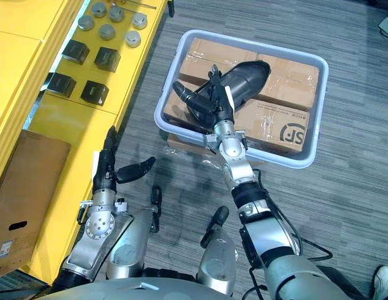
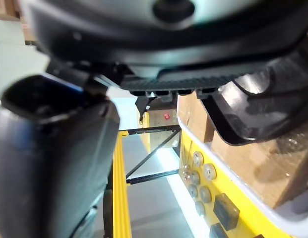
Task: Walk over and take three plastic housings, then place them on the shelf
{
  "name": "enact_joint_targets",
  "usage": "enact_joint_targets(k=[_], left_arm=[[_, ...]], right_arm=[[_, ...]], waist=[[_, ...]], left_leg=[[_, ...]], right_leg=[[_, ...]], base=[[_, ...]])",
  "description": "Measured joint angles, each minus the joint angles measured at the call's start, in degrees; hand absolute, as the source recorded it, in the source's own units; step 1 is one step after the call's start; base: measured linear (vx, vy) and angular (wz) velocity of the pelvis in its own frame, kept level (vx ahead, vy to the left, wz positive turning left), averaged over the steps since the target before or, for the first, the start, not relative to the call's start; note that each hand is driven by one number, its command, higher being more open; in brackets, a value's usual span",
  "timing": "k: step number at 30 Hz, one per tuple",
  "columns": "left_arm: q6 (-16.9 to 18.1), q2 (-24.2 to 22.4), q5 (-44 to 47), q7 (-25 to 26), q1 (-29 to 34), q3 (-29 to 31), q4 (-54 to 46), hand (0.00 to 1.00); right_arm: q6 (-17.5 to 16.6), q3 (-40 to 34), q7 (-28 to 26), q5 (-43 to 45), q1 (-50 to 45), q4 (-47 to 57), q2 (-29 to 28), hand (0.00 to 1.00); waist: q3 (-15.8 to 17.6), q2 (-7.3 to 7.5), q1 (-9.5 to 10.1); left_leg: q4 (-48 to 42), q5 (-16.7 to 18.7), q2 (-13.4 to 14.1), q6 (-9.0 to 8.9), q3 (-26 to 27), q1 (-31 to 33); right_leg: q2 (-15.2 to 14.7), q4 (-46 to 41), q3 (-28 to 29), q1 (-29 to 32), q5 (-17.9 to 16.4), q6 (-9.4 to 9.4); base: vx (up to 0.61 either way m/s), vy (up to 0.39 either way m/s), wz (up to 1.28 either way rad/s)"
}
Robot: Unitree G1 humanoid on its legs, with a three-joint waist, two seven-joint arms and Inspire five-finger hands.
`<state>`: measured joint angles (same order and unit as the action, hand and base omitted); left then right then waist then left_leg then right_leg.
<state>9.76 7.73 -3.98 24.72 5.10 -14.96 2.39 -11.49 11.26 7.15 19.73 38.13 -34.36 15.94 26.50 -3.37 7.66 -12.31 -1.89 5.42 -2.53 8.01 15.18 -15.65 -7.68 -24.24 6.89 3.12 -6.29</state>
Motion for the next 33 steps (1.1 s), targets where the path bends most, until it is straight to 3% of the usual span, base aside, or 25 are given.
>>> enact_joint_targets(k=[8, 22, 33], left_arm=[[0.0, 0.3, 1.4, -1.1, 0.0, -3.0, 1.7, 1.0], [-0.2, 1.6, 1.6, -1.3, -0.2, -4.5, 1.8, 1.0], [-1.3, 3.5, 1.6, -3.2, 0.4, -4.3, 1.7, 1.0]], right_arm=[[6.3, -2.1, 6.3, 1.8, -0.6, -4.2, 0.1, 1.0], [11.2, -5.7, 6.4, 3.6, 0.1, -4.1, 3.9, 1.0], [15.3, -9.2, 4.3, 3.0, -1.3, -1.8, 9.8, 1.0]], waist=[[0.1, -0.17, -0.28], [0.0, 0.02, -1.35], [0.7, 2.47, -1.69]], left_leg=[[3.7, -1.9, -0.3, -0.39, 0.4, -1.7], [3.4, -1.9, 0.3, -0.36, 1.6, -2.0], [2.8, -1.4, 1.5, -0.99, 2.6, -2.5]], right_leg=[[-0.2, 0.2, -0.1, 0.0, 0.0, 0.0], [0.6, 0.9, 0.9, 0.0, 0.6, -0.35], [2.0, 1.6, 2.3, -0.1, 0.9, 0.15]], base=[[-0.02, -0.001, -0.01], [0.01, -0.005, -0.03], [0.0, -0.008, -0.08]])
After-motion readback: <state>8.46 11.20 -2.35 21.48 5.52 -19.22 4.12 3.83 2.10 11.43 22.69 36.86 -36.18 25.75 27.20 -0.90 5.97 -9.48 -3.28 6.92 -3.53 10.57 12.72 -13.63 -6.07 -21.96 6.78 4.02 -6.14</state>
